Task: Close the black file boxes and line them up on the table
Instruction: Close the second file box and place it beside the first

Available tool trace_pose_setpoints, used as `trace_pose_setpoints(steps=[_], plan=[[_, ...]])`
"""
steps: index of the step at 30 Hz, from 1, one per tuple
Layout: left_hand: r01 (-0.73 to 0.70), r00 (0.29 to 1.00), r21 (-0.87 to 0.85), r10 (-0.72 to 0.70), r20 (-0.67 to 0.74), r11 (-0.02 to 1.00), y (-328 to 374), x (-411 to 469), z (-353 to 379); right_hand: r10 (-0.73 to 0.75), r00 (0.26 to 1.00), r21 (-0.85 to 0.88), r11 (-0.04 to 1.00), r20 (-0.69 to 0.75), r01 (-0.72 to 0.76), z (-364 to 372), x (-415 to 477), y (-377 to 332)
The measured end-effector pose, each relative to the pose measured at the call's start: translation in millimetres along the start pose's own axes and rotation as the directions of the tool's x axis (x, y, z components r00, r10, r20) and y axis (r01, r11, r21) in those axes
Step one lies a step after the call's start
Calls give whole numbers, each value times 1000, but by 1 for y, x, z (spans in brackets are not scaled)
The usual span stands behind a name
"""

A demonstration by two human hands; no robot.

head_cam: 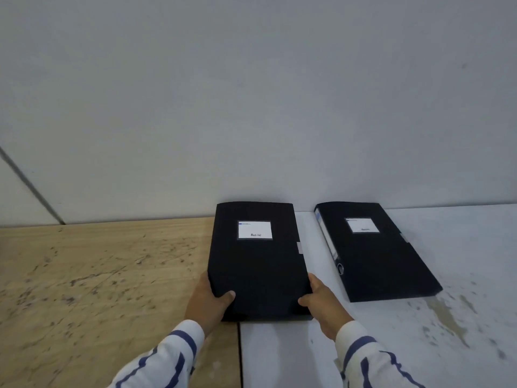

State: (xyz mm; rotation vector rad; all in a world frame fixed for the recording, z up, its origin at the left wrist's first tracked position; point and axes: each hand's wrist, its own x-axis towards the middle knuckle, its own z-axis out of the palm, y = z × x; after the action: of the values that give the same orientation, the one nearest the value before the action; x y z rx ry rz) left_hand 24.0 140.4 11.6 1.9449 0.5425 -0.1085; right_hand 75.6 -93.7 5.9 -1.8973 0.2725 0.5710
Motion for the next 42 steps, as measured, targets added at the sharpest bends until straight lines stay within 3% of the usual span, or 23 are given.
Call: trace_pose_setpoints(steps=[10,24,33,39,42], plan=[[19,999,27,-20,29,999,26,18,77,80,995,-19,997,-62,-81,-64,35,18],[66,996,127,-58,-68,990,33,26,107,-3,992,-275,961,-127,-32,-69,57,15],[22,999,182,-15,-43,983,31,20,99,-163,979,-643,764,-125,45,-56,44,13],[45,997,178,-31,-76,983,22,2,77,-296,952,-675,689,70,264,-20,26,3],[106,986,221,-74,-149,970,3,-11,38,-360,904,-645,639,231,419,30,8,-12]])
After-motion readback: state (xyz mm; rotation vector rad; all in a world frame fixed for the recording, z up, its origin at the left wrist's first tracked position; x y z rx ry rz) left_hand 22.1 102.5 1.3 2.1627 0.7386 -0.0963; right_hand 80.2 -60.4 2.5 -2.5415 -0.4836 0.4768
